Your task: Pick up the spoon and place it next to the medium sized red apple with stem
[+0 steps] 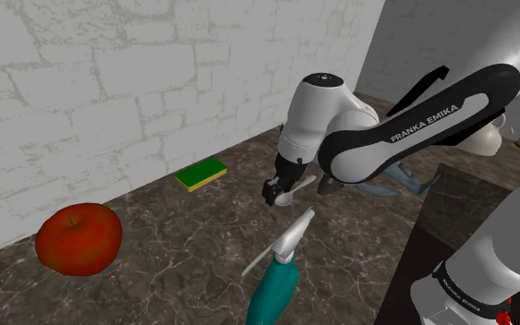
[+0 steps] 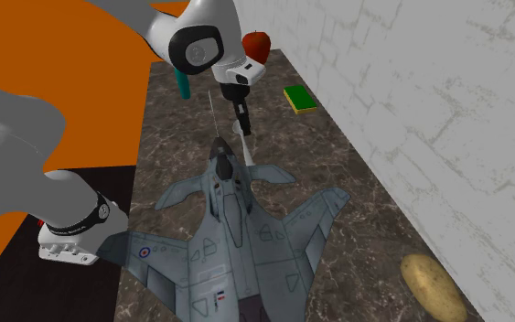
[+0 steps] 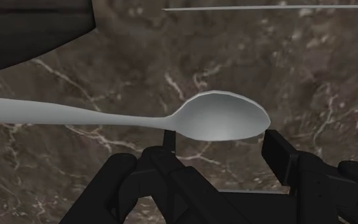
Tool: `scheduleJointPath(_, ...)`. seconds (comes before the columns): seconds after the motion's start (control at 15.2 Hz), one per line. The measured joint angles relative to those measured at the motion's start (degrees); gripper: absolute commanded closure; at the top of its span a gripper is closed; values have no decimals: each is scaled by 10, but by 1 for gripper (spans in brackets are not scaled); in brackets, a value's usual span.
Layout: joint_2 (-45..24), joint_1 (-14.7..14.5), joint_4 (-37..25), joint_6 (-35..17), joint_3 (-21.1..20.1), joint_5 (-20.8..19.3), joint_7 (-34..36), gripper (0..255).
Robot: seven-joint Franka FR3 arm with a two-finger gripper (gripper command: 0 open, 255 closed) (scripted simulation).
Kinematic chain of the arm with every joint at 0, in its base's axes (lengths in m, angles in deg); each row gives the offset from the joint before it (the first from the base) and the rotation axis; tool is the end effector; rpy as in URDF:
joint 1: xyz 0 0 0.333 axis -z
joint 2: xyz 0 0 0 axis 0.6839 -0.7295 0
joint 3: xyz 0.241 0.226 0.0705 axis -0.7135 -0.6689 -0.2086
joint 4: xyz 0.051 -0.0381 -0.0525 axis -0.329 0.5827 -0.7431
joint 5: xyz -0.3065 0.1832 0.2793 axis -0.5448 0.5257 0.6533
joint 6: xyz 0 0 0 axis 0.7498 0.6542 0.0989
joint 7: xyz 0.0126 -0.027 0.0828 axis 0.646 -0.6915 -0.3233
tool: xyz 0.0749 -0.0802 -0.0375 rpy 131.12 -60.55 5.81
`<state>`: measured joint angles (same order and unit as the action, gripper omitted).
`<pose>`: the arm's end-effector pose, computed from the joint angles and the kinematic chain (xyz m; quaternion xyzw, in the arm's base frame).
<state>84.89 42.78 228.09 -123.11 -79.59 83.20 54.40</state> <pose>0.4406 0.2560 0.2992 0.9945 0.0677 0.0789 0.0127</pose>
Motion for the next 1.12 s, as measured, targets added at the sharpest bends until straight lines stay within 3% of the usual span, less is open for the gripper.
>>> scheduleJointPath(0.46, 3, -1, -2, 5, 1, 3, -2, 255)
scheduleJointPath(1.12, 61, -13, -31, 84, 14, 46, -38, 255)
